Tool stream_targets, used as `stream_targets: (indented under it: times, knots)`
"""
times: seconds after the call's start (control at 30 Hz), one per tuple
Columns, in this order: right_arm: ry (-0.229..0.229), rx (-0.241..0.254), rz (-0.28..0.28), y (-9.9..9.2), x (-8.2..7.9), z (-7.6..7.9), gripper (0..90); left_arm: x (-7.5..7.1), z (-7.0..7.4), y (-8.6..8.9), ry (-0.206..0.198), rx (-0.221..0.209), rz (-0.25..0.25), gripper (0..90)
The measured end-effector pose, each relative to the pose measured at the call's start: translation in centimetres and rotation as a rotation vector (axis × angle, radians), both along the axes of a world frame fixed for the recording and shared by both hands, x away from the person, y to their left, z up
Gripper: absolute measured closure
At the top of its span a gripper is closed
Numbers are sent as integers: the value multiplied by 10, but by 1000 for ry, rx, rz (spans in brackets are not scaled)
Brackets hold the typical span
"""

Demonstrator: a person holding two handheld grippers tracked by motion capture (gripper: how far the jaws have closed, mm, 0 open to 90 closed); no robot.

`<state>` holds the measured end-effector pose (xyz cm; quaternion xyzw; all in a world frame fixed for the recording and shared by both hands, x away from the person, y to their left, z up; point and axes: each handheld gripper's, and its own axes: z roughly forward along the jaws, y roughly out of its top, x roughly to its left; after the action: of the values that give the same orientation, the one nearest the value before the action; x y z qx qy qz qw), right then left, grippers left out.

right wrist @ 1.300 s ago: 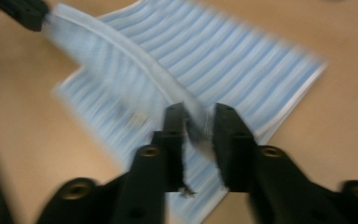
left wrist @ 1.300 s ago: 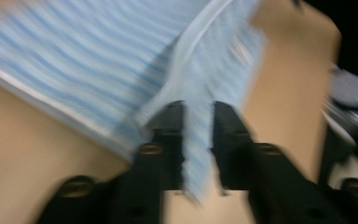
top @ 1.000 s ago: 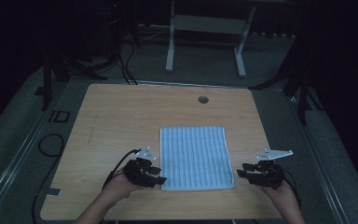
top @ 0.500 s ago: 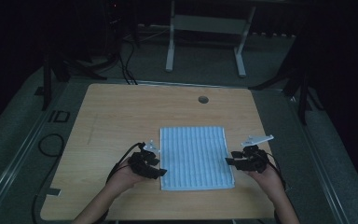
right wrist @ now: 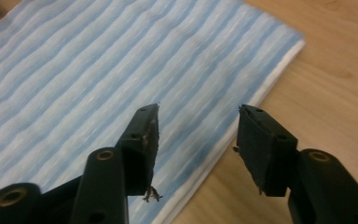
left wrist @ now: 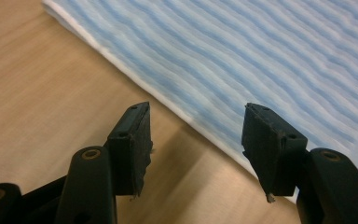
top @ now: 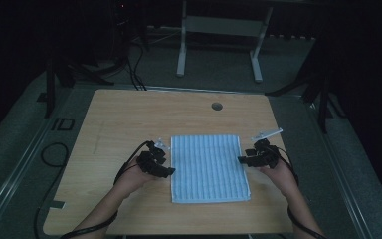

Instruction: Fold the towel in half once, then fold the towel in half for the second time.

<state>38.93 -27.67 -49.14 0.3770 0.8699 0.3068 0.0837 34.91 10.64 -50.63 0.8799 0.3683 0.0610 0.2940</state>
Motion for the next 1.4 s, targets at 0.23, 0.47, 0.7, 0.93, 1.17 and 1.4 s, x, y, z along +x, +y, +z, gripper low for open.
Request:
stream_targets:
  times: [0.23,0.47,0.7,0.93,1.17,1.4]
  knots:
    - [7,-20,-25,2,29,10,447,27,4,1,5,6,50,402]
    - [24,-27,-56,7,57,13,442,57,7,0,-14,3,77,400]
    - [52,-34,-93,11,88,13,442,92,4,-3,4,16,107,399]
    - [81,-30,-129,12,102,8,442,108,-6,-5,39,20,137,399]
    - [118,-51,-176,12,115,-3,442,118,-9,-9,39,12,154,384]
    - [116,-28,-214,14,119,-5,445,123,-9,-14,46,7,147,385]
